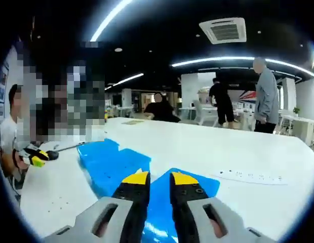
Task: Pick up the resistors one by one and place each resistor into its matching bin, sorting the parts by color and model until every resistor is separated into the correct bin for its type
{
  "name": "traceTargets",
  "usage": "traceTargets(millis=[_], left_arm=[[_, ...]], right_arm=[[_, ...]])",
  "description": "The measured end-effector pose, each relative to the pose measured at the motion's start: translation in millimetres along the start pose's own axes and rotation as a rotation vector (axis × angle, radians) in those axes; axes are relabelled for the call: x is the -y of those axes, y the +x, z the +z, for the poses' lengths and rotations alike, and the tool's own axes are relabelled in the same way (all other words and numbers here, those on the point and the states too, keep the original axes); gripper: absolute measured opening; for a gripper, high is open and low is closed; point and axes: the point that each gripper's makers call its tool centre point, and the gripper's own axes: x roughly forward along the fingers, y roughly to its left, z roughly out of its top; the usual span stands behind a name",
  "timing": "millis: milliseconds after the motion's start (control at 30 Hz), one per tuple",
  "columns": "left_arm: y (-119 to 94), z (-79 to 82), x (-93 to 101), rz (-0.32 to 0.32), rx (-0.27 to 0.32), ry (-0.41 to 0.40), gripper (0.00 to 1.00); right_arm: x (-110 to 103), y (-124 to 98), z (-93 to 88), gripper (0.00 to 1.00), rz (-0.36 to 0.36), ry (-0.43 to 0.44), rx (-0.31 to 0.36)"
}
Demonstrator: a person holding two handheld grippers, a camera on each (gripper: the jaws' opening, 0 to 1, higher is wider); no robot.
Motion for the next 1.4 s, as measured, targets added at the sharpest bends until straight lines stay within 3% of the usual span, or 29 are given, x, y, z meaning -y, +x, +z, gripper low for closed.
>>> traceTargets(millis=[100, 200, 300, 367, 467, 500, 533, 600, 667, 800, 1167, 1267, 1400], left_arm=[[-1.1, 0.4, 1.0, -0.001, 0.001, 0.001, 0.2], [-3.2, -2.5, 0.9, 0.004, -0.005, -0.002, 0.2], [-5.4, -6.7, 0.3, 0.012, -0.014, -0.009, 0.2], [-7.2, -8.3, 0.1, 0.017, -0.017, -0.008, 0.2], [-10.1, -7.7, -1.1, 0.028, -0.013, -0.011, 0.2], [-11.5, -7.0, -1.7, 0.033, -0.009, -0.008, 0.2], [-12.5, -6.8, -2.2, 0.037, -0.007, -0.007, 0.2], [-15.9, -7.1, -4.1, 0.047, -0.003, -0.006, 0.2], [-19.5, -8.8, -5.7, 0.058, -0.003, -0.01, 0.2], [-27.3, -13.1, -7.8, 0.076, -0.007, -0.022, 0.2], [-37.7, -16.7, -14.8, 0.101, -0.003, -0.032, 0.2], [-38.2, -18.1, -16.9, 0.104, -0.004, -0.035, 0.2], [-37.6, -21.9, -20.3, 0.107, -0.013, -0.038, 0.2]], right_arm=[[-18.6, 0.7, 7.2, 0.17, 0.048, -0.027, 0.006], [-48.9, 4.6, 10.7, 0.17, 0.121, -0.12, -0.024], [-94.8, 8.3, 6.3, 0.17, 0.248, -0.193, -0.09], [-136.2, 8.8, 0.5, 0.17, 0.382, -0.276, -0.136], [-209.1, 2.1, -27.3, 0.17, 0.643, -0.46, -0.288], [-222.1, -0.7, -34.3, 0.17, 0.692, -0.501, -0.323], [-244.3, -5.6, -51.0, 0.17, 0.772, -0.561, -0.404], [-264.9, -10.6, -71.4, 0.17, 0.84, -0.6, -0.506], [-276.2, -10.2, -91.1, 0.17, 0.875, -0.627, -0.604], [-289.4, -7.2, -114.5, 0.17, 0.897, -0.683, -0.704], [-282.6, 9.1, -128.0, 0.11, 0.883, -0.689, -0.788], [-281.8, 11.0, -126.7, 0.05, 0.884, -0.698, -0.789], [-282.2, 10.7, -127.0, 0.05, 0.891, -0.724, -0.792]])
